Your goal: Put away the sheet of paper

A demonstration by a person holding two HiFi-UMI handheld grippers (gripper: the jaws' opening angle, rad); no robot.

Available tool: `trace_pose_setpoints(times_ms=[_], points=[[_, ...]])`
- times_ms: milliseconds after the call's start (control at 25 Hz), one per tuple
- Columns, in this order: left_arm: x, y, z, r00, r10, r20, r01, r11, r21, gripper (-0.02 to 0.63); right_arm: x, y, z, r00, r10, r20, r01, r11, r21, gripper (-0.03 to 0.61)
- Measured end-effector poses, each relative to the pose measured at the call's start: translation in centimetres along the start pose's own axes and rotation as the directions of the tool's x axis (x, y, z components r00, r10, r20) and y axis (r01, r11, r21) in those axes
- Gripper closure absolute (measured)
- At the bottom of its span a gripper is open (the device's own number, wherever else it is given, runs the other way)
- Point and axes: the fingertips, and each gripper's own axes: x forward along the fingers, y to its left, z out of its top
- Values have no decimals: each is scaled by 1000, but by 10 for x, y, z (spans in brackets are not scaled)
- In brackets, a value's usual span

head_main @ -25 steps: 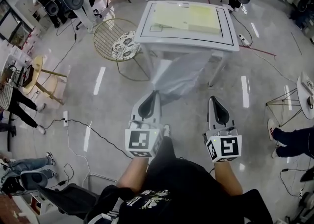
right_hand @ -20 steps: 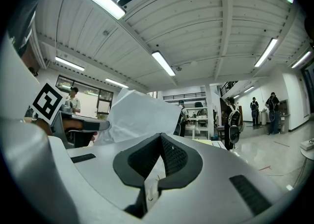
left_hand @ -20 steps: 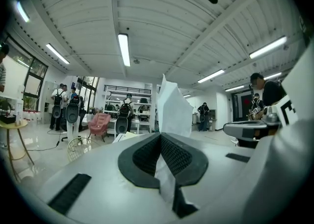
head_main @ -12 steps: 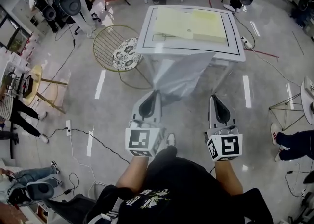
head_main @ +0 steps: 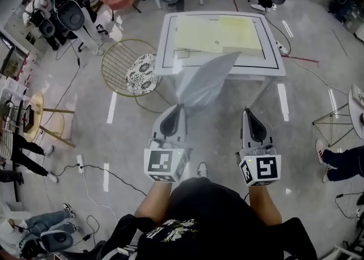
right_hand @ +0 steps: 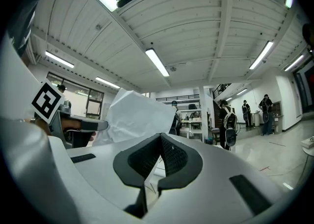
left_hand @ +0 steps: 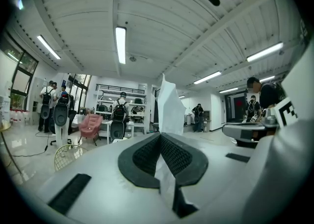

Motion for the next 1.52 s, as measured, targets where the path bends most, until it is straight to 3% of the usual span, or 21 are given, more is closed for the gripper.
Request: trace_pose_setpoints(times_ms=[640,1520], points=[[22,39,-5,999,-42,0,42,999,-5,611,30,18,0,999,-51,3,51,999,-19,579],[73,55,-15,1000,-11,-16,11,1000,4,612,83,-10,-21,1000,-27,-6,27,1000,0,578]])
